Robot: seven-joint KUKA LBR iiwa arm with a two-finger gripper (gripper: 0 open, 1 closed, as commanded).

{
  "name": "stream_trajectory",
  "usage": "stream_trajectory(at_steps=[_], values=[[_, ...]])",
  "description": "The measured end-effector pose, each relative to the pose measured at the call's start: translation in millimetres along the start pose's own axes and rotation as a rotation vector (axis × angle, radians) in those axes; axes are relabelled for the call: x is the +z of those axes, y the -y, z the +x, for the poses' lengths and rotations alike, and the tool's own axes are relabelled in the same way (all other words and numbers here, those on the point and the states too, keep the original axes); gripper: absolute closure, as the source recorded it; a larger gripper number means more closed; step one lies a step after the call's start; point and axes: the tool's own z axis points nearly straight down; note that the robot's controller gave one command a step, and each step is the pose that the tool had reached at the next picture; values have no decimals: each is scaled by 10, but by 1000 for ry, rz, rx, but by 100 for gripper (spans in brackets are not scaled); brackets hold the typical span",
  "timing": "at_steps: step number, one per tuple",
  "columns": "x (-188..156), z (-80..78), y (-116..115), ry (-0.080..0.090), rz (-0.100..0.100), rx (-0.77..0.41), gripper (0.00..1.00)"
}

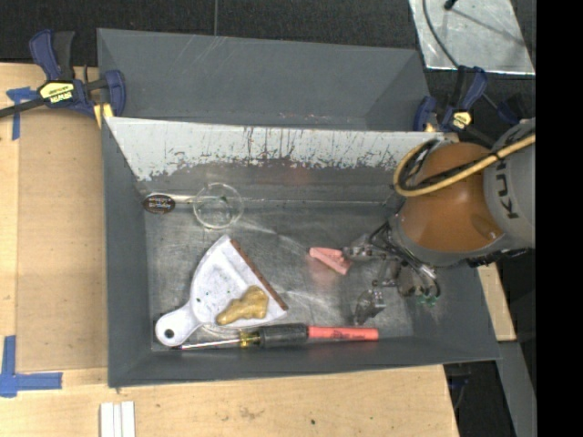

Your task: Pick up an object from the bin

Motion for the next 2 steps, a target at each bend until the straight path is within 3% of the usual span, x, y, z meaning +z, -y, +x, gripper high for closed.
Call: stream_trajectory(at_steps=[1, 2], values=[[21, -192, -357, 0, -4, -11, 0], [13, -739, -704, 42, -3, -114, 100]])
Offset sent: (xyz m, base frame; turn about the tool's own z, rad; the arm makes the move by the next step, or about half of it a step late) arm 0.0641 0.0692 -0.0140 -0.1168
